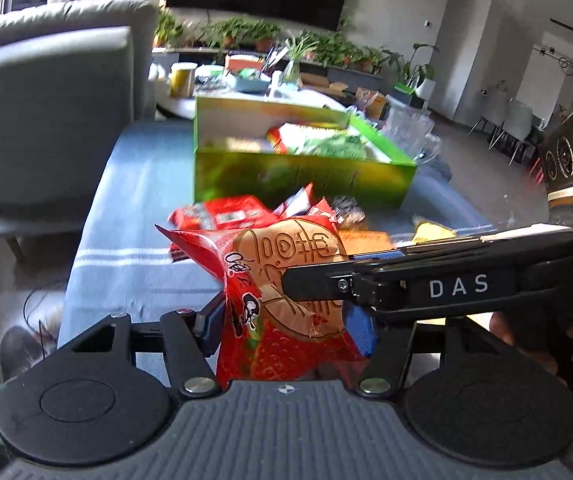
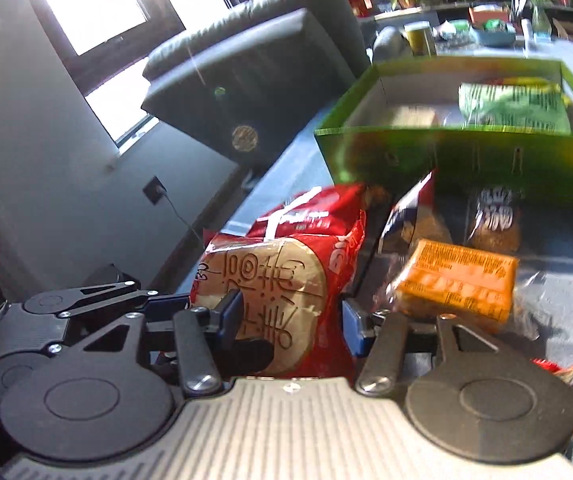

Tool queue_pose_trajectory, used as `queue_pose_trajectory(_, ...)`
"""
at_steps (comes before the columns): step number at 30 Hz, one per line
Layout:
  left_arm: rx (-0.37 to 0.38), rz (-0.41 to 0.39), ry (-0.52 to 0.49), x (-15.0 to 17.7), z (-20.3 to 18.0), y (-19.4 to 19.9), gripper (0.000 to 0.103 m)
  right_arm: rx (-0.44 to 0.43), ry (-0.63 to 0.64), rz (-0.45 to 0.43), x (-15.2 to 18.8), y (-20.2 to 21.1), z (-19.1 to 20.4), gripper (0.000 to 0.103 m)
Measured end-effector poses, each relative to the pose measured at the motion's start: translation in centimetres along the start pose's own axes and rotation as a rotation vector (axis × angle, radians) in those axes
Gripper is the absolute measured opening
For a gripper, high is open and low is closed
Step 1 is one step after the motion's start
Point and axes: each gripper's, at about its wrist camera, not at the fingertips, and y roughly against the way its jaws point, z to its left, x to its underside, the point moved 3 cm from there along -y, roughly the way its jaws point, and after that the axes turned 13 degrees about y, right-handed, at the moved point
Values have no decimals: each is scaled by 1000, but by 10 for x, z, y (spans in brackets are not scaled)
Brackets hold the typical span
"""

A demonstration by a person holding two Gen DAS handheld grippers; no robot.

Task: Organize snacks
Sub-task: 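Lift the red cookie bag with both grippers and drop it into the green box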

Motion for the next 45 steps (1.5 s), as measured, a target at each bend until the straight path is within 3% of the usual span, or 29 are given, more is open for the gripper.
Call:
queue_pose_trajectory(5,24,-57,-60,-17,-23,2,57,14,7,-80,-9,25,-7,54)
queue_pose_trajectory(14,71,-123,-134,-62,-70,-29,57,91,-14,-220,-32,59,-43,54)
queue_pose_trajectory(27,83,-127,-259,-113,-121,-98,57,206,-50,-325,-74,68,-130,54)
queue_pose_trajectory(35,54,-118,-264,-131,-122,-144,58,217,-58,-353,-87,50,-171,54)
queue_pose_trajectory(41,-4,-87,-280,-122,-107,-180,58,232,-53,-362,-86,32,-193,54)
queue_pose_trajectory(43,-53,-104,-286,-117,-102,-182,58,289,-27,-385,-81,30,-198,54)
queue_pose_trajectory(45,-33,-89,-271,-113,-97,-177,58,324,-42,-380,-74,31,-204,54)
